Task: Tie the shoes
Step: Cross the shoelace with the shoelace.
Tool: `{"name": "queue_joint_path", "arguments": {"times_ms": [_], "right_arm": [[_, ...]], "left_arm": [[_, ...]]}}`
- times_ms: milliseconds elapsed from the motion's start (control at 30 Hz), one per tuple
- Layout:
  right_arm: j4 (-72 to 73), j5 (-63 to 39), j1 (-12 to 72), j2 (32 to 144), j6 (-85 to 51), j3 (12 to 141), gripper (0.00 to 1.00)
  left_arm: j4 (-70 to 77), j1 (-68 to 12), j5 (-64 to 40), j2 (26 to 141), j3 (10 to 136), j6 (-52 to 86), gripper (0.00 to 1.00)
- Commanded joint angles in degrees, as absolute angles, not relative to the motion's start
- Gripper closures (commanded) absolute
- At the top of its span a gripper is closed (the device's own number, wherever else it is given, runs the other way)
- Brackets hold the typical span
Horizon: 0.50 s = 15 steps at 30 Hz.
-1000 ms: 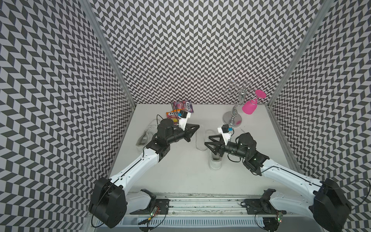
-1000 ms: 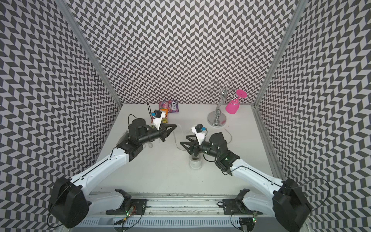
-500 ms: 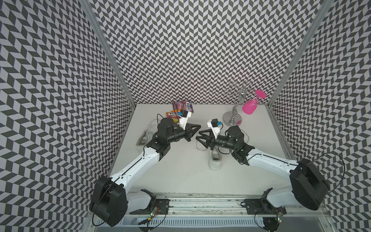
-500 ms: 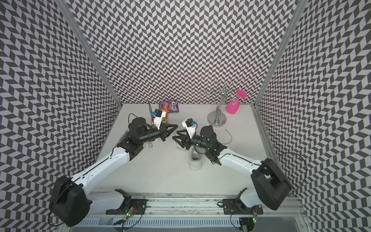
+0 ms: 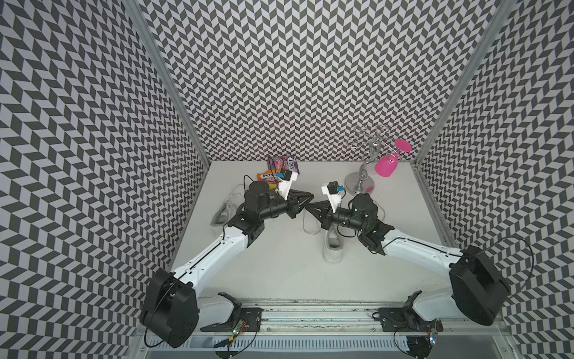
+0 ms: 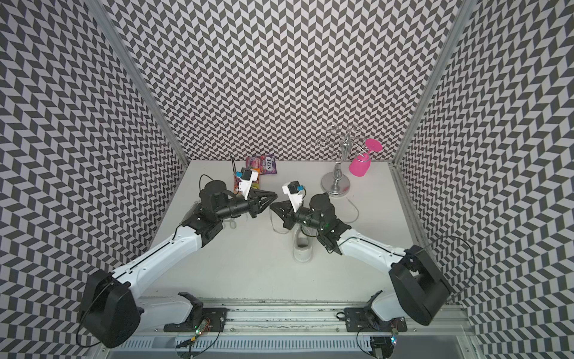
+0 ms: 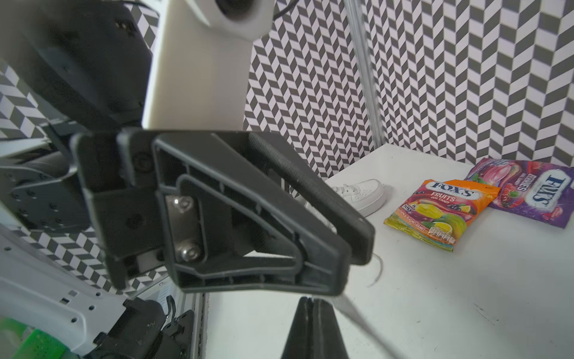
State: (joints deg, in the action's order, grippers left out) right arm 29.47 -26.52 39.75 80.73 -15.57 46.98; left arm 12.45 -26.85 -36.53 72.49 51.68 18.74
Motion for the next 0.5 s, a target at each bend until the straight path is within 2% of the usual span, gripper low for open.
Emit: {"name": "queue_joint_path", "arguments": {"times_ms": [0,100,267,467], "right_arm": [[28.85,-21.86,39.81,76.19,-17.05,47.4,1.0],[27.41,-20.28,39.6,74.7,-16.54,46.96,1.0],[25.15,-19.25,37.33,71.58,-19.38,47.02,1.0],[18.95,-16.31,34.93,68.04,-22.48,48.6,1.0]], "left_arm": [[16.51,-25.91,-37.81,69.59,51.71,19.48,0.76],[17.99,-25.7,-38.09,68.66,50.57,20.04,0.71],[17.16,-24.63,-38.2,66.67,48.94,18.16,0.38],[26.76,-24.91,-38.23,63.0,40.31,14.88,0.25]]}}
